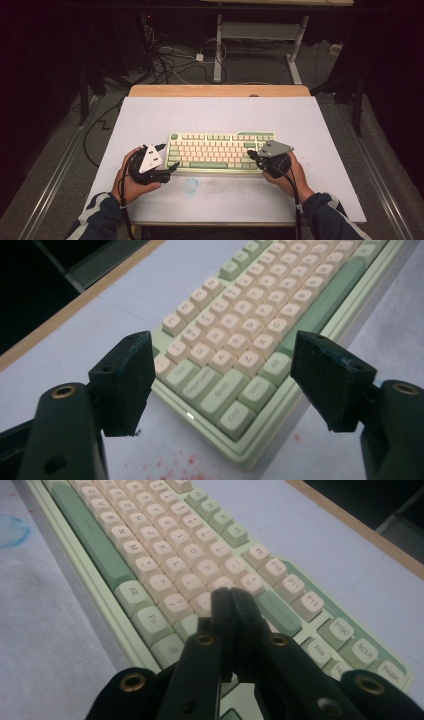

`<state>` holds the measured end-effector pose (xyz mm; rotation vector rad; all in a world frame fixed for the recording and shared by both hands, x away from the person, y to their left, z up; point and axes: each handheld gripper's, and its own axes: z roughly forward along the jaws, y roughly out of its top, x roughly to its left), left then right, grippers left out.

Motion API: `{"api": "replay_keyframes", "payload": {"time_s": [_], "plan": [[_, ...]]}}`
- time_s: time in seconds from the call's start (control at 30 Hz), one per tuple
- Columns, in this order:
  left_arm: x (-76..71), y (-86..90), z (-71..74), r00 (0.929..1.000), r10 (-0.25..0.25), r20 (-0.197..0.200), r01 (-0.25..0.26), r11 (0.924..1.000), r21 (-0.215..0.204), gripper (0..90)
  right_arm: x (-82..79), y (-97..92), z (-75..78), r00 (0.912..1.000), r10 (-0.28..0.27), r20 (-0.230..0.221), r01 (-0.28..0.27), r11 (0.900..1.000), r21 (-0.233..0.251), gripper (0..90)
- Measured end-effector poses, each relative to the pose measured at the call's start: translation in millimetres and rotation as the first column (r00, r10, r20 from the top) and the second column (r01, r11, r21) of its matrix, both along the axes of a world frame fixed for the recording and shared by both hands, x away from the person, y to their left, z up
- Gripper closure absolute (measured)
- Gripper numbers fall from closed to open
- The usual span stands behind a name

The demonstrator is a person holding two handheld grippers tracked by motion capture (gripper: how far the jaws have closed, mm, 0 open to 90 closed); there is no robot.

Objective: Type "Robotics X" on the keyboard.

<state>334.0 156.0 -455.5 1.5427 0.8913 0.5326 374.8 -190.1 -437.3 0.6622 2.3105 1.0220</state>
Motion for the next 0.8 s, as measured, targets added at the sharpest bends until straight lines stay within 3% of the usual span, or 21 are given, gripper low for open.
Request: {"api": "replay_keyframes", "payload": {"time_s": [0.13,0.3,0.5,0.8], "plan": [[-9.4,7.9,-7.2,0.9997,0.008,-0.021,-0.008,0.9999,0.009,24.0,4.5,5.0,1.5,1.0,0.004,0.0,-0.004,1.0,-0.003,90.0],[-19.1,18.1,-18.4,0.9991,0.026,-0.034,-0.025,0.9985,0.048,23.2,9.9,10.9,1.5,0.9999,0.01,-0.004,-0.01,0.9999,-0.009,90.0],[-24.4,28.5,-24.1,0.9964,0.056,-0.064,-0.054,0.998,0.033,23.2,18.7,20.6,4.2,0.9998,0.012,-0.015,-0.012,0.9999,-0.009,90.0],[-24.2,26.7,-24.8,0.9954,0.058,-0.076,-0.056,0.9979,0.031,20.9,30.4,35.0,6.9,0.9992,0.024,-0.031,-0.024,0.9997,-0.003,90.0]]}}
